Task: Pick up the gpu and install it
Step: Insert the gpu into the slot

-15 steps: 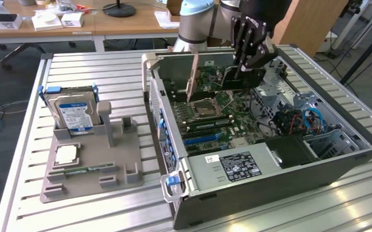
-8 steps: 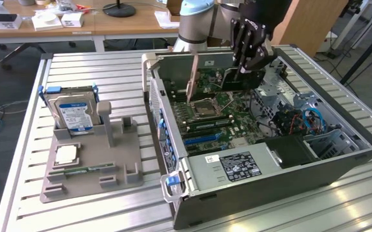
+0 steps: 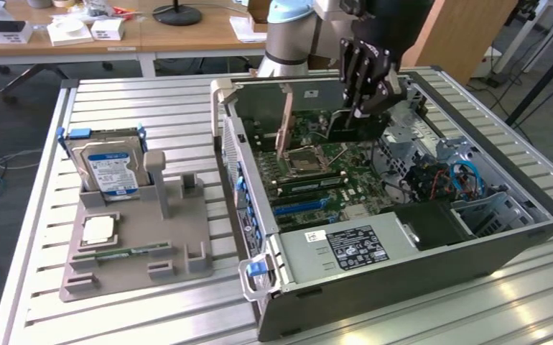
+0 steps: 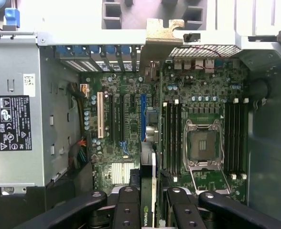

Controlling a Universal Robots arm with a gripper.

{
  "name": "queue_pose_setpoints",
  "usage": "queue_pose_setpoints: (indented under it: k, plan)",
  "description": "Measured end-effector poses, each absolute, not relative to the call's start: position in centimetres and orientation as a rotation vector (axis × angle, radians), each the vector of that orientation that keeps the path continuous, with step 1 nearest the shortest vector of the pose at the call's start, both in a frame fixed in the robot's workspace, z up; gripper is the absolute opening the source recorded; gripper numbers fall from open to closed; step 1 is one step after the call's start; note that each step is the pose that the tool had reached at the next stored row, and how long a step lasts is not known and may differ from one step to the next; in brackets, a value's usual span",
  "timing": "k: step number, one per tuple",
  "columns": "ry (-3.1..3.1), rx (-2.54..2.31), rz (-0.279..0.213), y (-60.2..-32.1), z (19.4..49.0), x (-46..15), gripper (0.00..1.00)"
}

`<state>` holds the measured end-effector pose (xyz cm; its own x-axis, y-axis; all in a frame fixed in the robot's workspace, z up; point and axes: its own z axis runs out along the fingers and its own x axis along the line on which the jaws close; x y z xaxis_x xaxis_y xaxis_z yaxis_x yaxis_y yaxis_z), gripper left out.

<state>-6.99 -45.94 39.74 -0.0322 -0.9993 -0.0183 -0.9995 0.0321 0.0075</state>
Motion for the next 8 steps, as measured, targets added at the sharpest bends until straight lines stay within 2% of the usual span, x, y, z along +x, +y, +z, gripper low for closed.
queue_pose_setpoints:
  k: [8]
  plan:
    - [2.251,-2.18,0.028,-45.9,38.5,-7.0,0.26]
